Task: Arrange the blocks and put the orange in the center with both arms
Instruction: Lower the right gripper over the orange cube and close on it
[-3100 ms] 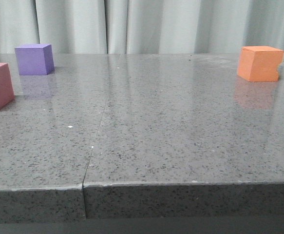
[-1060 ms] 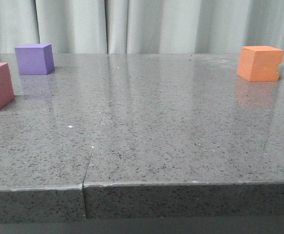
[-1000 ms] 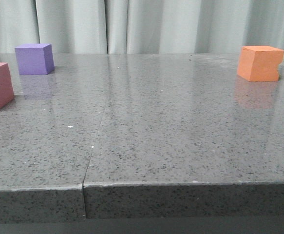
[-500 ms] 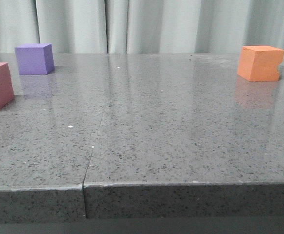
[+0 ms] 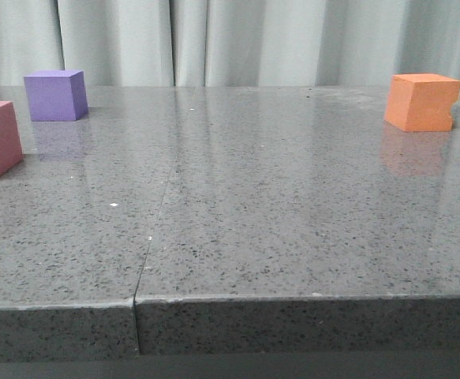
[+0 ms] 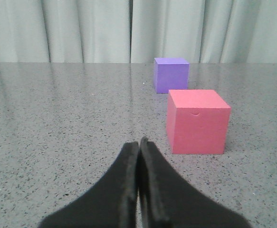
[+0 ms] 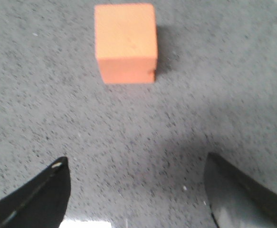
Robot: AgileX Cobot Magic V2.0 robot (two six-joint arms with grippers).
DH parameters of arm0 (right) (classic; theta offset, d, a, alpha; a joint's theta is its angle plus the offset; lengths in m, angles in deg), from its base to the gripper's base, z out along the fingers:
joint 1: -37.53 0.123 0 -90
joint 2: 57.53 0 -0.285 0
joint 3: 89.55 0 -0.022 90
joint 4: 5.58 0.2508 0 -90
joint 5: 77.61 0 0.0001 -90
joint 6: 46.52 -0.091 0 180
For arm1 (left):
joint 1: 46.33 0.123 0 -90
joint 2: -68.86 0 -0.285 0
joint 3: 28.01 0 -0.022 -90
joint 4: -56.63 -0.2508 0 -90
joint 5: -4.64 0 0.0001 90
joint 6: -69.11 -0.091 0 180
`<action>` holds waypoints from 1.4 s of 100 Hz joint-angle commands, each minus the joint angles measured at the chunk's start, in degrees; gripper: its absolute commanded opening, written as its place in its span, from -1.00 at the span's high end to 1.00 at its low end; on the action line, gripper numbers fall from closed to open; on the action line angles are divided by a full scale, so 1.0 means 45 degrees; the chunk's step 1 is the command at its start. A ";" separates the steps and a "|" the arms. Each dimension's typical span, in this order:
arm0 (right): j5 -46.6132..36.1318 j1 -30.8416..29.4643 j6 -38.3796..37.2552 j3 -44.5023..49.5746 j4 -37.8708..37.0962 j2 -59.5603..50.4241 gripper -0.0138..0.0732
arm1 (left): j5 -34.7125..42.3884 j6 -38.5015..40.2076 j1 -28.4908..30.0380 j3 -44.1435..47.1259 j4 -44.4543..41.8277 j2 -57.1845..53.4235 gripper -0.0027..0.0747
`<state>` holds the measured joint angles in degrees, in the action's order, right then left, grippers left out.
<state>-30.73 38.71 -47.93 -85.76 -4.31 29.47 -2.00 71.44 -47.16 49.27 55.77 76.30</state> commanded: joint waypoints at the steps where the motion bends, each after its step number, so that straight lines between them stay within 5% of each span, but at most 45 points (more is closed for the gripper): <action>1: 0.0010 0.0204 0.0139 -0.1396 0.0065 0.0342 -0.66 | 0.0978 0.0018 0.0024 0.0505 0.0109 -0.0370 0.98; 74: 0.4934 0.0316 -0.0499 -0.9548 0.0246 0.6501 -0.65 | 0.0978 0.0018 0.0024 0.0505 0.0109 -0.0370 0.98; 140: 0.4166 0.0316 -0.0819 -0.9891 -0.0425 0.8201 -0.65 | 0.0978 0.0018 0.0024 0.0505 0.0109 -0.0370 0.98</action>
<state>-9.05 40.12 -51.69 -128.35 -5.58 69.06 -2.00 71.44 -47.16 49.27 55.77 76.30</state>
